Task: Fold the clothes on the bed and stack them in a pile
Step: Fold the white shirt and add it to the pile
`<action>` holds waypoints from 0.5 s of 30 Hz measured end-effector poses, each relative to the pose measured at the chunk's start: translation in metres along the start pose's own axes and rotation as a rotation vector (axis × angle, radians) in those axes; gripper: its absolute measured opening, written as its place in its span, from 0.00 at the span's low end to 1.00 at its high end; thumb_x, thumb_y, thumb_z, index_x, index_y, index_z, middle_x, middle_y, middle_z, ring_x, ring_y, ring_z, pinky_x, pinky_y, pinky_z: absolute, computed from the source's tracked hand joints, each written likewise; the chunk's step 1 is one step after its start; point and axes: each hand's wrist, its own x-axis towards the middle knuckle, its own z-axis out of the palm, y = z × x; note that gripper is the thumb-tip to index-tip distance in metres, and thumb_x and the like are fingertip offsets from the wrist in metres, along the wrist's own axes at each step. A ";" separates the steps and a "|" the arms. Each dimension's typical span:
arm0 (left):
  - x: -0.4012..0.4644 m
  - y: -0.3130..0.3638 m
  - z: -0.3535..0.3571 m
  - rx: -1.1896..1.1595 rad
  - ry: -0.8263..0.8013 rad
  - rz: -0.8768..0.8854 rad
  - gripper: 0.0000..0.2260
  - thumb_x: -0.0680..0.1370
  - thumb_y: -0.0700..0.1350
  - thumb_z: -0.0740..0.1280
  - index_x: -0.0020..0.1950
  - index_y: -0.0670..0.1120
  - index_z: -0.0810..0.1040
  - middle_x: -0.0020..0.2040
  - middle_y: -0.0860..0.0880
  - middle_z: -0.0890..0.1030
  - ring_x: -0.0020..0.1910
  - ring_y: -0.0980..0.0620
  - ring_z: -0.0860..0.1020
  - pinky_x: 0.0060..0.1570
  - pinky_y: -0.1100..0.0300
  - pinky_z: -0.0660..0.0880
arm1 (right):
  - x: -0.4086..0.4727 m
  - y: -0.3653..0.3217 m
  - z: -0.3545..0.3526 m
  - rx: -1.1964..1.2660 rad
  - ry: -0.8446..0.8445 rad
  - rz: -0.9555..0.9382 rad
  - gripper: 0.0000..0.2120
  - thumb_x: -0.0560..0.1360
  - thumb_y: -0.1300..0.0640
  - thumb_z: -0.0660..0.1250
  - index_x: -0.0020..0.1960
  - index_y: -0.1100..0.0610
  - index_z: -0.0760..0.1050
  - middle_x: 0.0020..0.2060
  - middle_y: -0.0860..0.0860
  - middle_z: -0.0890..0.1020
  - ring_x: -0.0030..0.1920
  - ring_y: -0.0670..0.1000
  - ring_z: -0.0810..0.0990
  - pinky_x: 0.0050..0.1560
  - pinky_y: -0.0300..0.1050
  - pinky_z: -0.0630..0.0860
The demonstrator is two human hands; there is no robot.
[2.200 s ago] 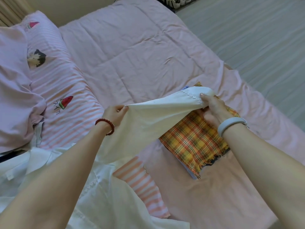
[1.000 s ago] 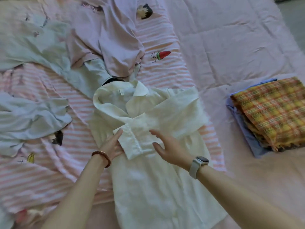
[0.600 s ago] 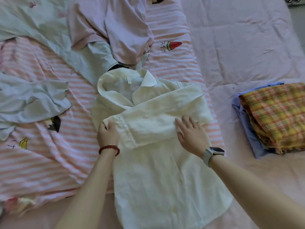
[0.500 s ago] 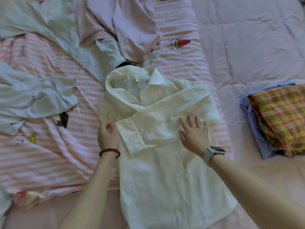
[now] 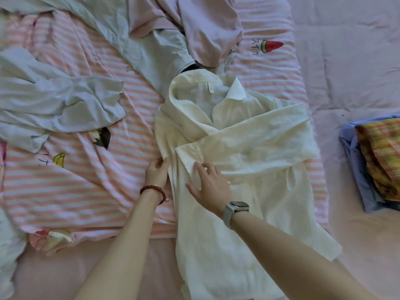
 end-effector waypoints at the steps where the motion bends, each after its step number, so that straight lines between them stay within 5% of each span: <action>1: 0.003 0.001 -0.003 0.037 -0.039 0.006 0.05 0.78 0.44 0.63 0.49 0.43 0.75 0.41 0.46 0.75 0.39 0.50 0.73 0.37 0.61 0.73 | 0.007 -0.006 0.003 0.031 0.002 0.050 0.27 0.75 0.44 0.61 0.69 0.55 0.61 0.62 0.55 0.68 0.60 0.57 0.68 0.56 0.50 0.69; 3: 0.009 0.003 -0.009 0.111 -0.088 0.034 0.06 0.79 0.43 0.62 0.44 0.42 0.73 0.38 0.44 0.72 0.36 0.49 0.70 0.30 0.64 0.70 | 0.020 -0.013 0.008 0.042 0.004 0.102 0.23 0.75 0.51 0.61 0.67 0.57 0.63 0.59 0.57 0.69 0.58 0.59 0.68 0.54 0.52 0.69; 6: 0.015 0.005 -0.021 0.126 -0.101 0.072 0.08 0.79 0.42 0.61 0.44 0.40 0.73 0.40 0.42 0.73 0.39 0.48 0.71 0.39 0.59 0.71 | 0.026 -0.016 0.007 0.072 0.041 0.109 0.16 0.77 0.57 0.58 0.63 0.58 0.70 0.54 0.57 0.73 0.56 0.58 0.70 0.51 0.49 0.69; 11: 0.024 0.007 -0.046 0.233 -0.057 0.153 0.09 0.80 0.44 0.59 0.46 0.40 0.74 0.39 0.45 0.74 0.40 0.49 0.72 0.38 0.58 0.70 | 0.012 -0.032 -0.006 0.255 0.413 0.090 0.08 0.76 0.60 0.61 0.46 0.60 0.78 0.39 0.53 0.76 0.38 0.56 0.75 0.34 0.43 0.63; 15: 0.028 0.017 -0.063 0.339 -0.032 0.234 0.10 0.80 0.45 0.58 0.44 0.41 0.73 0.35 0.50 0.73 0.38 0.50 0.71 0.34 0.62 0.67 | 0.010 -0.052 -0.005 0.369 0.342 -0.045 0.11 0.76 0.62 0.61 0.55 0.60 0.78 0.42 0.55 0.77 0.38 0.55 0.76 0.36 0.44 0.68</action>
